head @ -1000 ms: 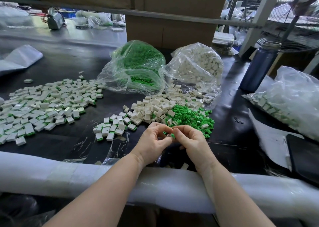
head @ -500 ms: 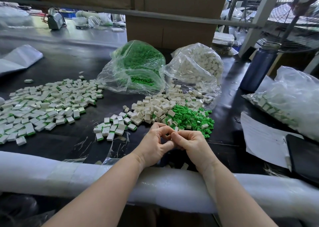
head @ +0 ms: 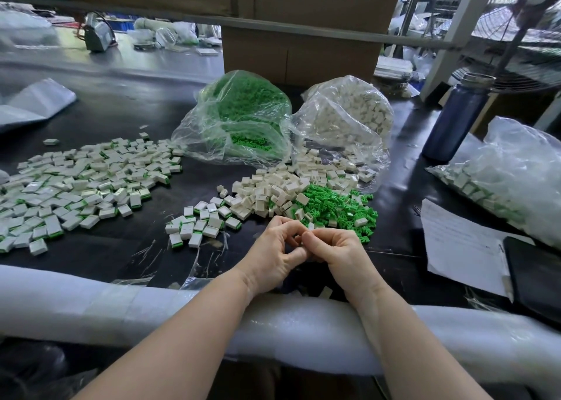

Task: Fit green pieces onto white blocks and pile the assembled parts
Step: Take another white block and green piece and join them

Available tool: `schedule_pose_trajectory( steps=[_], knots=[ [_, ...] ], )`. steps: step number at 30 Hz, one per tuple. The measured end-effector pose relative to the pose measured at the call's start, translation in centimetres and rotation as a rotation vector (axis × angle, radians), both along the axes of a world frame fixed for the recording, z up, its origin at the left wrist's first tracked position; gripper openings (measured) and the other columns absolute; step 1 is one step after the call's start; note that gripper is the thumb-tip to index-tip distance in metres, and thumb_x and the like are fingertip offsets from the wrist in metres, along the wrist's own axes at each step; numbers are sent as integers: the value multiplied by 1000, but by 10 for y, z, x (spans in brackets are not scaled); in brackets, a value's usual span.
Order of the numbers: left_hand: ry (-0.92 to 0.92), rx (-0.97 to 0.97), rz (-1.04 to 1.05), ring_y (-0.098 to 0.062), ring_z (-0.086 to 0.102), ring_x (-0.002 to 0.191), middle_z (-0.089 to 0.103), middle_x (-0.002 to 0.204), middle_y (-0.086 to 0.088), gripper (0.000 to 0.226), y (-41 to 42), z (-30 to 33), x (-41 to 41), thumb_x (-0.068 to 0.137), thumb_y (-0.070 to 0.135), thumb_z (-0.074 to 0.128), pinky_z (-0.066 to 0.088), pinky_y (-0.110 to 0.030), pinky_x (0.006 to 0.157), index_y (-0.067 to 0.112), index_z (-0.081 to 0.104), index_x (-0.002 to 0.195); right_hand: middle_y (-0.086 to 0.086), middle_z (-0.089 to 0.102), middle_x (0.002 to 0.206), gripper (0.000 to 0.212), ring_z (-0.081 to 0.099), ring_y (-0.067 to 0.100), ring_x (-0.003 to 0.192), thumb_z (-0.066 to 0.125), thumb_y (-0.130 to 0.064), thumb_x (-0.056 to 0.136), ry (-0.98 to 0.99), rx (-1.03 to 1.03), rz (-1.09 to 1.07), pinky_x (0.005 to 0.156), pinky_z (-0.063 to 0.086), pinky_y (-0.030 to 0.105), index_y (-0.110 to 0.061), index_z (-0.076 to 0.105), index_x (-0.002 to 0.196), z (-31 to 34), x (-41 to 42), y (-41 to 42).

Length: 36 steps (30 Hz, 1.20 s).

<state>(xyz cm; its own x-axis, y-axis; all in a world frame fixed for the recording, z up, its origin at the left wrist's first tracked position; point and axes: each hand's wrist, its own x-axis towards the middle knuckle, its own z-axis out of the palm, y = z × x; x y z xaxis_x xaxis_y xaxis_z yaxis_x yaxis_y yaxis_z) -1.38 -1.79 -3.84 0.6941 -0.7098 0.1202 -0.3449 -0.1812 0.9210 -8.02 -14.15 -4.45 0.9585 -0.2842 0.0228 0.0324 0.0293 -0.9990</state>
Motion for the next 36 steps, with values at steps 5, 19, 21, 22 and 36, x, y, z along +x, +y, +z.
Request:
schedule_pose_trajectory(
  steps=[5,19,21,22,36],
  knots=[
    [9,2,-20,-10,47,78,43,105,-6,22,1,2,-2,85,1,59,42,-12,72,22,56,79,13,67,72,16,62,20,69,61,-10,86,17,13,22,66,53,27,-6,73,78,1,-1,0],
    [-8,-14,-2,-11,50,81,45,104,-5,10,1,1,0,86,3,60,43,-10,74,13,59,89,3,67,62,20,61,11,60,64,-29,78,-19,-43,7,58,51,23,-16,74,67,5,-3,3],
    [11,-40,33,-14,54,83,46,105,-3,6,1,0,1,86,9,63,45,-13,75,14,61,89,-3,65,57,20,60,4,54,62,-27,82,-52,-55,-17,53,47,15,-16,72,68,6,-3,4],
    [10,-40,53,-14,54,83,46,105,-3,7,1,-1,2,85,10,64,46,-13,75,15,61,88,-5,65,55,19,60,2,52,61,-20,86,-68,-50,-46,52,46,13,-14,71,72,5,-2,4],
    [-13,19,110,-9,50,73,46,104,2,10,-1,-4,3,84,11,66,44,-9,69,2,66,89,5,65,70,16,59,13,64,67,-4,82,0,-272,-182,62,51,26,-16,64,71,0,1,-1]
  ],
)
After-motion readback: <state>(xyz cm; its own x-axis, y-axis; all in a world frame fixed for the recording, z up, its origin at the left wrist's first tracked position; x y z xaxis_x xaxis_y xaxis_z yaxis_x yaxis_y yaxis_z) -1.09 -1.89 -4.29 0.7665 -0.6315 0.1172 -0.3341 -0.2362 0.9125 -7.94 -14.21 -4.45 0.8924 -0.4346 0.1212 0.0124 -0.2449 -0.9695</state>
